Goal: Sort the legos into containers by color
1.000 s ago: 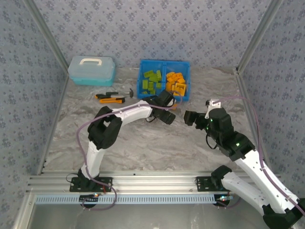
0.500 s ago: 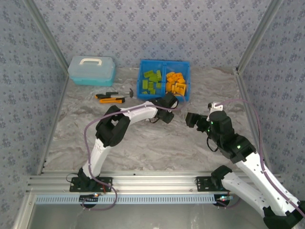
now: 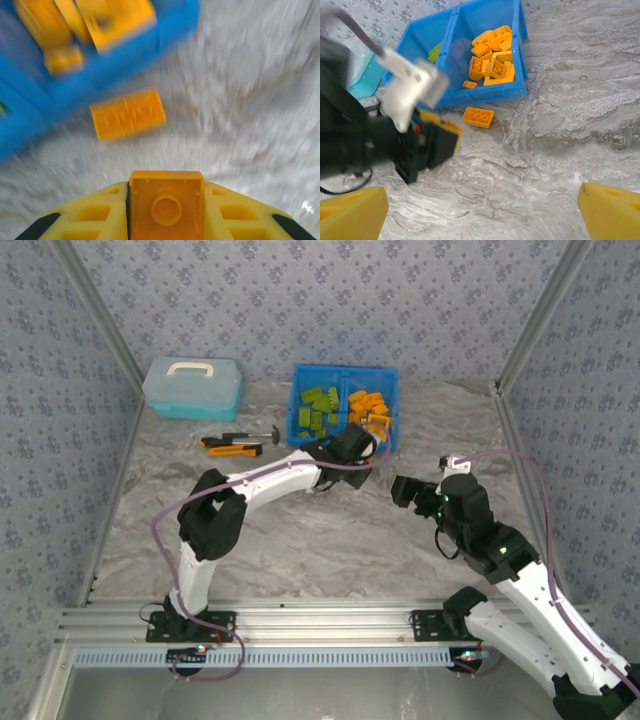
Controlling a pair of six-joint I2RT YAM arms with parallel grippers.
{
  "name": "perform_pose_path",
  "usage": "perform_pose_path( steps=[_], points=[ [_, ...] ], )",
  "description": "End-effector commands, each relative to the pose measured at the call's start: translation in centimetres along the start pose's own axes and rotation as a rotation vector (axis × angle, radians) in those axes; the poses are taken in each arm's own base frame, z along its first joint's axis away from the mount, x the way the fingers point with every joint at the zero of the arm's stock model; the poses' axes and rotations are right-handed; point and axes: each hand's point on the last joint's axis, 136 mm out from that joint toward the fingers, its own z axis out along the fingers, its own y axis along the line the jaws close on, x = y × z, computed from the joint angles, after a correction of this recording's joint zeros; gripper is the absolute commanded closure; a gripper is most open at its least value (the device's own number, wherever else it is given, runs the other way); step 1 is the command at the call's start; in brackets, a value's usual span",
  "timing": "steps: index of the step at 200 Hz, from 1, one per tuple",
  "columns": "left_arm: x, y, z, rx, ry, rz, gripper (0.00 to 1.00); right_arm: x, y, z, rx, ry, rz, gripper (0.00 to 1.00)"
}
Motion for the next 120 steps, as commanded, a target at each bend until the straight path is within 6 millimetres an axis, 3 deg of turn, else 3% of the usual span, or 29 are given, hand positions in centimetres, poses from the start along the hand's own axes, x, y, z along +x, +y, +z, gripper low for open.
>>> perform_pose_path(
  steps=[1,19,52,76,97,120],
  points=[
    [-7.4,2.2,-2.5,-0.068,-0.184,-0.004,0.69,0.3,-0.7,0.0,0.026,-0.006,0.02,0.0],
    [-10.4,3.8,-1.1,-0.086,-0.225,-0.037,0.69,0.4,-0.6,0.1,0.024,-0.002,0.025,0.0],
    [-13.4,6.3,3.1,-0.083,-0.27,-0.101,0.69,1.0,-0.6,0.3,0.018,0.014,0.032,0.0],
    [-13.8,8.0,6.1,-0.105,-0.275,-0.12,0.68,1.7,-0.5,0.7,0.004,0.032,0.036,0.0],
    [-12.9,9.1,8.5,-0.109,-0.259,-0.143,0.66,2.1,-0.5,1.0,0.001,0.04,0.038,0.0],
    [-12.9,8.8,8.8,-0.084,-0.261,-0.139,0.58,2.4,-0.5,1.3,-0.001,0.046,0.035,0.0]
  ],
)
